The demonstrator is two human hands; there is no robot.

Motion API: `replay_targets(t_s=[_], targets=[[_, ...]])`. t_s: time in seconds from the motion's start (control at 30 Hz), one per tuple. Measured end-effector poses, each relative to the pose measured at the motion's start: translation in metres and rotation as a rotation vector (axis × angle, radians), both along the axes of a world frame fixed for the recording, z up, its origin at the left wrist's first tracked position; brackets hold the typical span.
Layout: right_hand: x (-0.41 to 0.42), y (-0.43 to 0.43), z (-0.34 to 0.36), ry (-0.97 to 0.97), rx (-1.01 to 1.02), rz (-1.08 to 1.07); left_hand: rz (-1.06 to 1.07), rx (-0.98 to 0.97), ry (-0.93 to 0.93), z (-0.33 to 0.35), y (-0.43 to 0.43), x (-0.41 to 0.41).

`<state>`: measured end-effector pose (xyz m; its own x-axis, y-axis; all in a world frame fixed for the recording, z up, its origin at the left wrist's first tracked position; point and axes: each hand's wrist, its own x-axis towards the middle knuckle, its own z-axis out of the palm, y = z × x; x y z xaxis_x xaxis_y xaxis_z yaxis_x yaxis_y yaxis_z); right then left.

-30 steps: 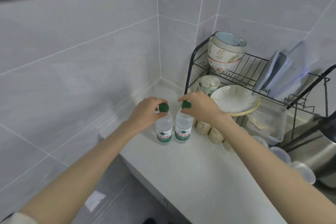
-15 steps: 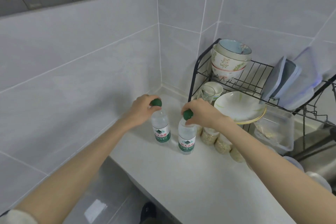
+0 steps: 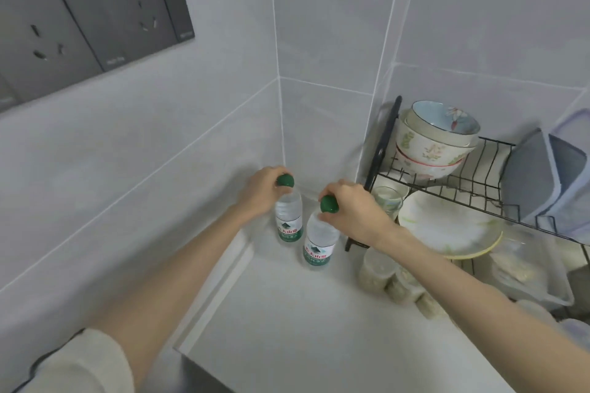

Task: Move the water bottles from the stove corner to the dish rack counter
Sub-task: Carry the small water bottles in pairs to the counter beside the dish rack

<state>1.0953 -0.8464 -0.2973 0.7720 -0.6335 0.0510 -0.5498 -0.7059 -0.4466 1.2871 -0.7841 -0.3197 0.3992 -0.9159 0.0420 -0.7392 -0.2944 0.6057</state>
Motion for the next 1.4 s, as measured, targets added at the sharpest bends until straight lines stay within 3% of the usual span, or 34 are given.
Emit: replay_targets(t_s=[0.23,0.67,0.87,1.1,1.4], targets=[[0.05,-0.026,-0.012,-0.085,0.045,-0.163,0.041,-0.051,0.054,-0.007,-0.044,0.03],[0.084,-0.059,-0.037,-0.113,0.069,-0.22,0.009,-0.08,-0.153,-0.022,-0.073,0.044],[0.086,-0.074,-0.037,-0.243,0.186,-0.293,0.007,-0.086,-0.066,-0.021,-0.077,0.046],[0.082,-0.073,-0.036,-0.172,0.189,-0.227,0.016,-0.109,0.048,-0.017,-0.063,0.046],[0.059,-0.054,-0.016,-0.232,0.18,-0.215,0.073,-0.141,0.064,0.014,-0.03,0.03]])
